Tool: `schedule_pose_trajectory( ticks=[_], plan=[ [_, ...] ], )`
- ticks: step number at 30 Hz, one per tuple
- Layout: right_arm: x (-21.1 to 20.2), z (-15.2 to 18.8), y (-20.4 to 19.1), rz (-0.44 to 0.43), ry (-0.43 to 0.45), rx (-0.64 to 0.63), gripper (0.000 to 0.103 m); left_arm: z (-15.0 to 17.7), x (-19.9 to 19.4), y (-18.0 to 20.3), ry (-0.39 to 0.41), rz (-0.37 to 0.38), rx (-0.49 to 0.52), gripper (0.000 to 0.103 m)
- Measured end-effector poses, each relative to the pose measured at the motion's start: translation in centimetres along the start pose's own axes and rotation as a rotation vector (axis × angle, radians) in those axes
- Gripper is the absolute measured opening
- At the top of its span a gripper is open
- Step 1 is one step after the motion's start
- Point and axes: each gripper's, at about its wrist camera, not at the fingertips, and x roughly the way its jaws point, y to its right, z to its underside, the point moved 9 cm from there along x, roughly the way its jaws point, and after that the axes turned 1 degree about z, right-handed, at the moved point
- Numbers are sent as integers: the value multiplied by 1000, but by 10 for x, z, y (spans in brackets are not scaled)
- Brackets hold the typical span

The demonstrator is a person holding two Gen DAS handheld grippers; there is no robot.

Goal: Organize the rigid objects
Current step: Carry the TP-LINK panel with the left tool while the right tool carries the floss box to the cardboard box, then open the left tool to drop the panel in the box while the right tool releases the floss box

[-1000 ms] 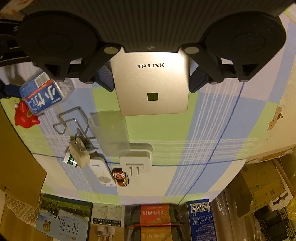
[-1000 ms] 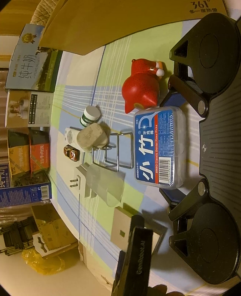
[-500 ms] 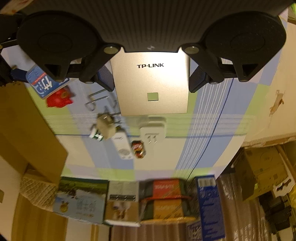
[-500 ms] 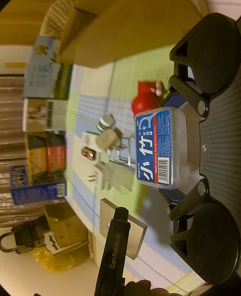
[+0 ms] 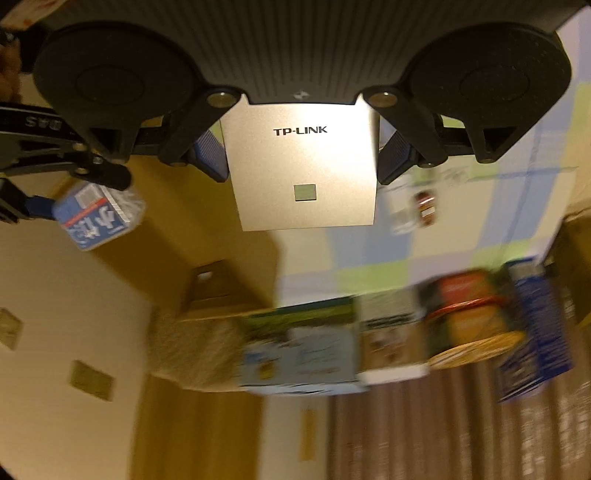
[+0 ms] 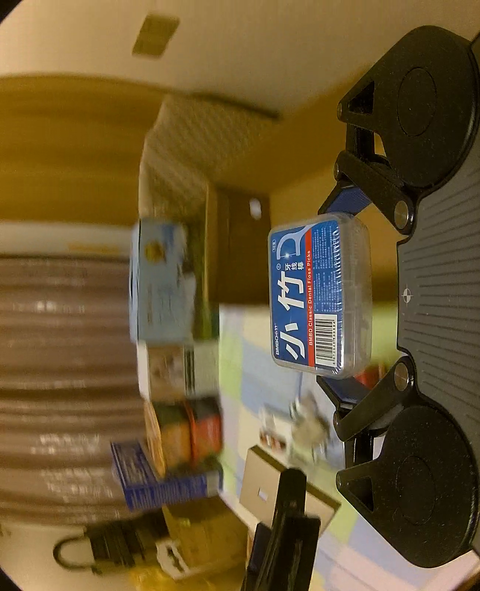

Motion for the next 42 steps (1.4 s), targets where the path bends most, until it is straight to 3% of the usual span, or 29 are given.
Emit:
schedule_pose_trajectory(
  ticks=[8, 15, 34, 42],
  plan=[
    [22, 17, 81, 61, -93, 38, 83, -36, 45, 83, -27, 132, 87, 83],
    [46, 33, 104, 39, -154, 50, 83, -36, 84, 122, -80, 185, 145, 83],
    [58, 42, 112, 45, -196, 59, 83, -32, 120, 137, -128, 177, 208, 84],
    [58, 40, 111, 50, -190, 61, 83, -38, 108, 125, -94, 170, 191, 84]
  ],
)
